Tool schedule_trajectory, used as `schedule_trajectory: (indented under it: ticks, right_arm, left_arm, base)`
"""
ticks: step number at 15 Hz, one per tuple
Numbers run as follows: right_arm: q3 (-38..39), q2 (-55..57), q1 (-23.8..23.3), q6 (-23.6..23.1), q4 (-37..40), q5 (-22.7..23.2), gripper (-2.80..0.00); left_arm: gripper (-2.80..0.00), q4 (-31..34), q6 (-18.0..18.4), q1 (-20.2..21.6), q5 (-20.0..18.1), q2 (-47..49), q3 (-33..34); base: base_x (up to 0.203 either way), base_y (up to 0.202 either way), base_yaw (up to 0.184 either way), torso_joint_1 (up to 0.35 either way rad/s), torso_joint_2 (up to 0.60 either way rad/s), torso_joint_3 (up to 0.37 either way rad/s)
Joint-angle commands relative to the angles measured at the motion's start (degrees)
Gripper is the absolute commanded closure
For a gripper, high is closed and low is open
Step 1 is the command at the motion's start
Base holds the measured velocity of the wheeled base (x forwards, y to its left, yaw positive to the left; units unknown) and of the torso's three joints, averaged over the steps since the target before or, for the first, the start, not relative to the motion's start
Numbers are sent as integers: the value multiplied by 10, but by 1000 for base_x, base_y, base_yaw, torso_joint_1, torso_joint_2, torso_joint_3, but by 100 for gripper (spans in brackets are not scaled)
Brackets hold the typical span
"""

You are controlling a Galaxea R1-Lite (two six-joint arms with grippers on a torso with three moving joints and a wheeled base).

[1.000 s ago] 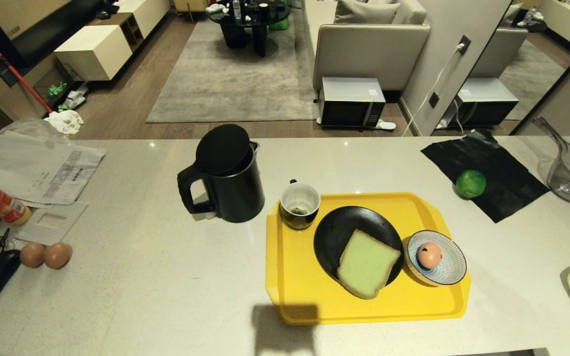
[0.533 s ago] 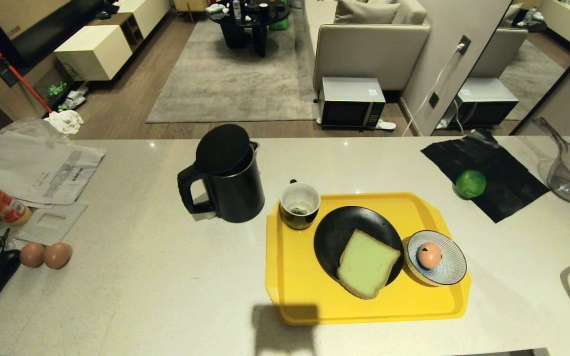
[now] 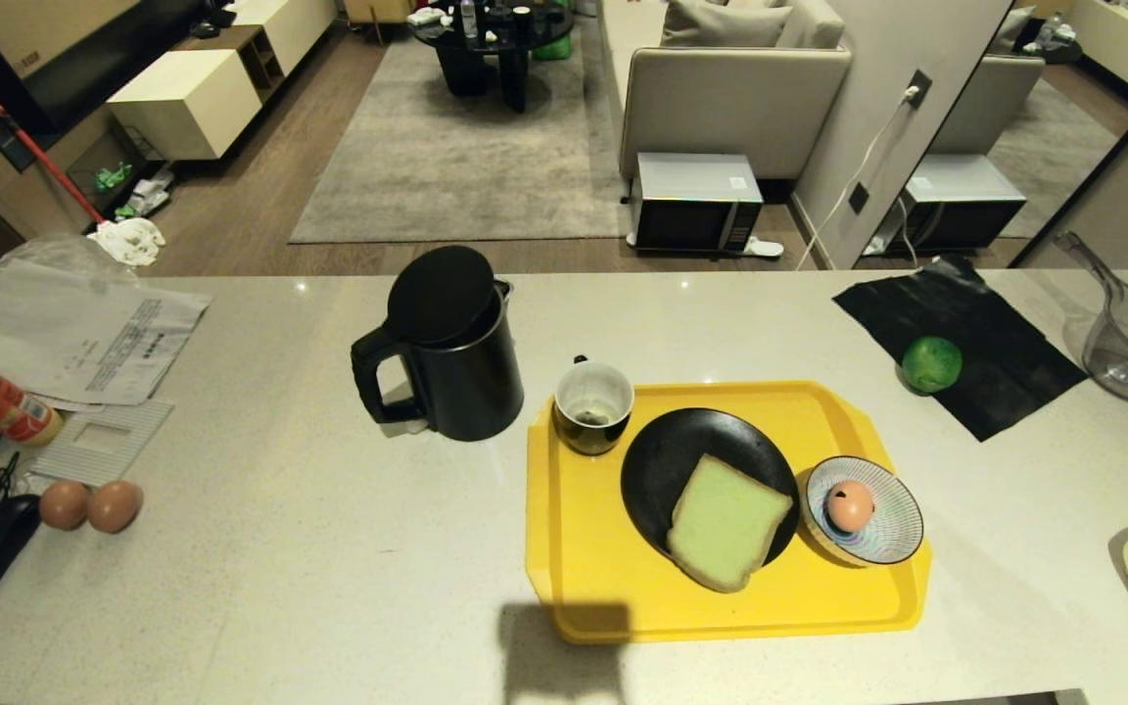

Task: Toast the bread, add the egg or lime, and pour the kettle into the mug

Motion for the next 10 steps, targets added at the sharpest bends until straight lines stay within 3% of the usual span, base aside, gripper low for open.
schedule_trajectory:
  ticks: [1,10]
  right_arm:
    - [15,1,0,1,-1,0,0]
    - [15,1,0,2,-1,0,0]
  left_arm:
    - [0,0,0,0,0,0,0]
    - [0,0,0,0,0,0,0]
  base:
    - [0,0,0,0,0,0]
    - [0,0,0,0,0,0]
